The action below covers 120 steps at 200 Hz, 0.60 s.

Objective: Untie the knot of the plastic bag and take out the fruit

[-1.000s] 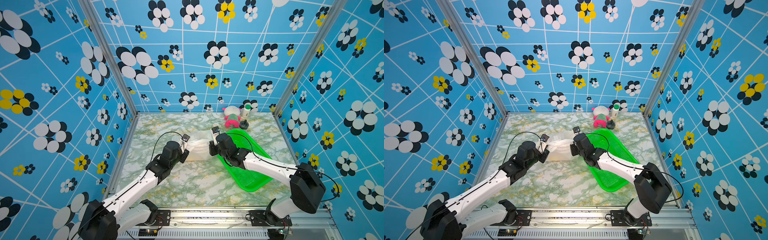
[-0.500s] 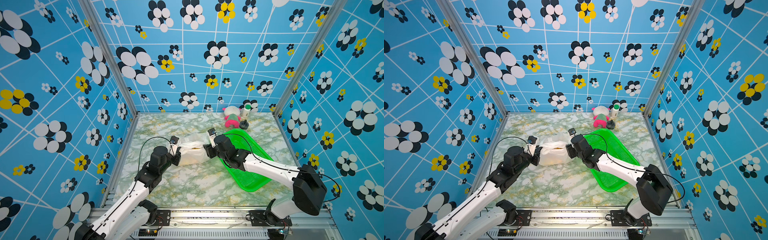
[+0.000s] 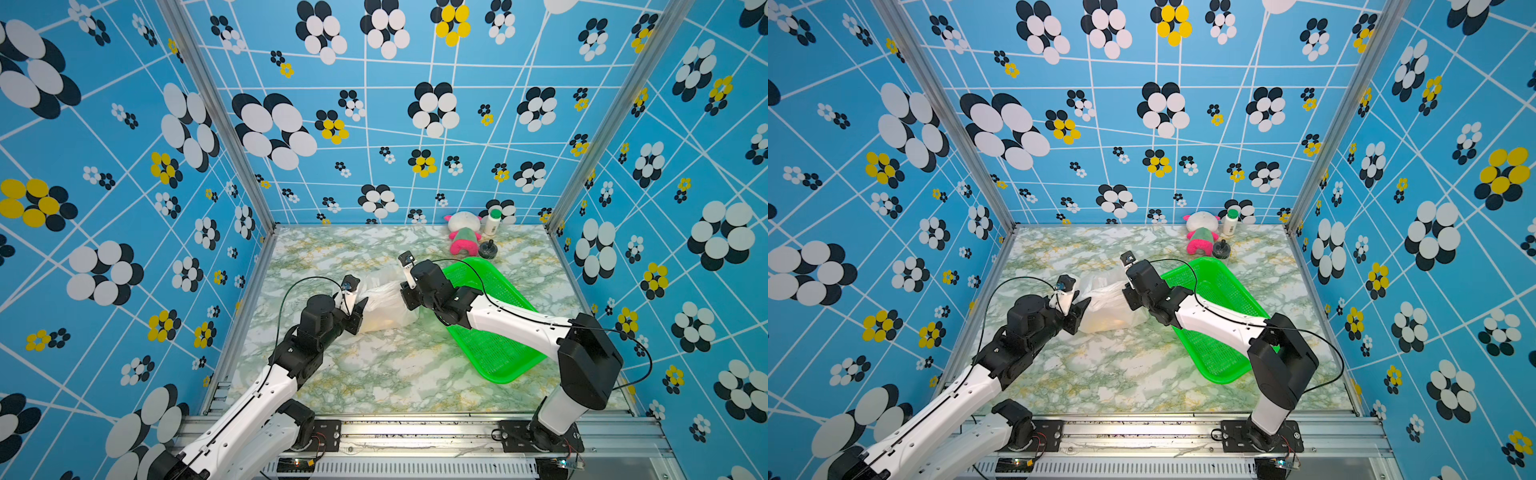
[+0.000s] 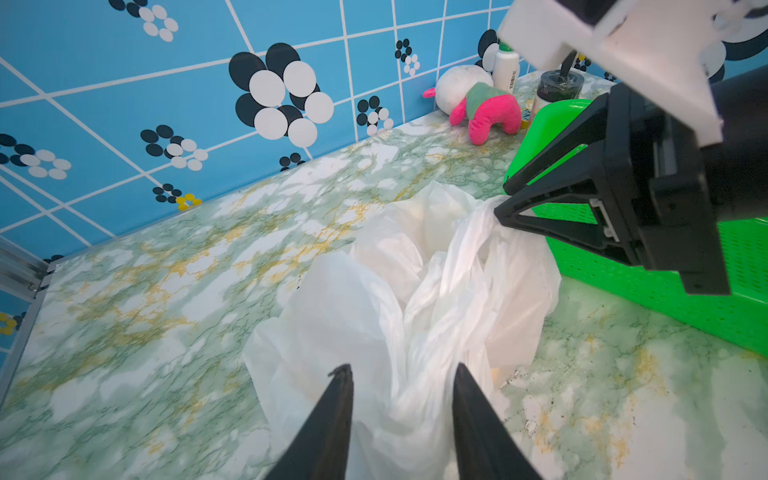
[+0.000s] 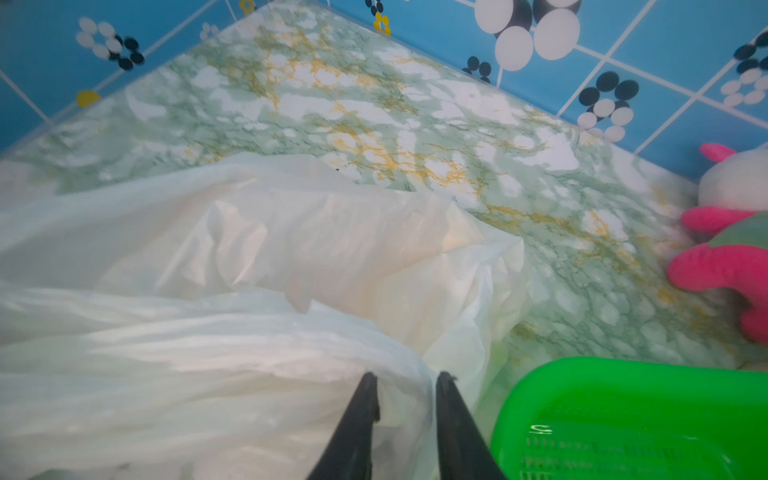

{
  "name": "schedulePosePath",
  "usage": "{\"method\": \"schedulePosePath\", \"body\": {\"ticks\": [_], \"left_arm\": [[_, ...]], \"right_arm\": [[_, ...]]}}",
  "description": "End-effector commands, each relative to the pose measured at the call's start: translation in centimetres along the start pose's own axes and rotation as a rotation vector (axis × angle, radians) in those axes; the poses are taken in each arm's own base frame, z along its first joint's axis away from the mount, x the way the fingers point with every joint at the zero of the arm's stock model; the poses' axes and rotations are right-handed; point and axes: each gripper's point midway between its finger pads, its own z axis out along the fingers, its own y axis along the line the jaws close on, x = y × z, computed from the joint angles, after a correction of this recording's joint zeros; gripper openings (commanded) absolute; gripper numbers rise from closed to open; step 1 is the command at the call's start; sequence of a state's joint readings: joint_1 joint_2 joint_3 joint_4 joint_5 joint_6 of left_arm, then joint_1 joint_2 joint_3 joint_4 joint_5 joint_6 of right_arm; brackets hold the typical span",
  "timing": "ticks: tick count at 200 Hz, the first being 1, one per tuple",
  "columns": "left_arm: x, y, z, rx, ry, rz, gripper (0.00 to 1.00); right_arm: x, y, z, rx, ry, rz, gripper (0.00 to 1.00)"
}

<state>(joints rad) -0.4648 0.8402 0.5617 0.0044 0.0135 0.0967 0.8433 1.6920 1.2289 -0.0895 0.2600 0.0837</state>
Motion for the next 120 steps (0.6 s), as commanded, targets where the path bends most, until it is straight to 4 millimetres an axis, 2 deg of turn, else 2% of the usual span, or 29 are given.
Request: {"method": "schedulePosePath", "body": {"ticks": [1, 11, 24, 57, 70, 85, 104, 120], "left_arm": [[-0.2, 0.1, 0.0, -0.012, -0.002, -0.006, 0.50], [0.1, 0.1, 0.0, -0.011, 0.008, -0.013, 0.54], [0.5, -0.1, 0.0, -0.003, 0.024, -0.017, 0.58], [1.6, 0.2, 0.2, -0.027, 0.060, -0.024, 0.54], [1.6, 0.4, 0.3, -0.038, 0.064, -0.023, 0.45], [1.6, 0.7, 0.5, -0.056, 0.072, -0.024, 0.23], [1.5, 1.6, 0.6, -0.107, 0.080, -0.030, 0.02], [1.6, 3.0, 0.2, -0.187, 0.074, -0.052, 0.00]], "right_arm": [[-1.2, -0.5, -0.5, 0.038, -0.027, 0.006, 0.07], [-1.3, -0.9, -0.7, 0.054, -0.032, 0.012, 0.00], [-1.3, -1.5, -1.0, 0.075, -0.041, 0.025, 0.00], [-1.2, -3.0, -2.1, 0.119, -0.073, 0.082, 0.00], [-1.1, -3.6, -2.7, 0.132, -0.088, 0.114, 0.00], [-0.6, -4.2, -3.4, 0.145, -0.105, 0.158, 0.00], [0.4, -5.0, -4.0, 0.164, -0.113, 0.211, 0.00], [1.3, -5.7, -4.4, 0.183, -0.111, 0.249, 0.00]]}}
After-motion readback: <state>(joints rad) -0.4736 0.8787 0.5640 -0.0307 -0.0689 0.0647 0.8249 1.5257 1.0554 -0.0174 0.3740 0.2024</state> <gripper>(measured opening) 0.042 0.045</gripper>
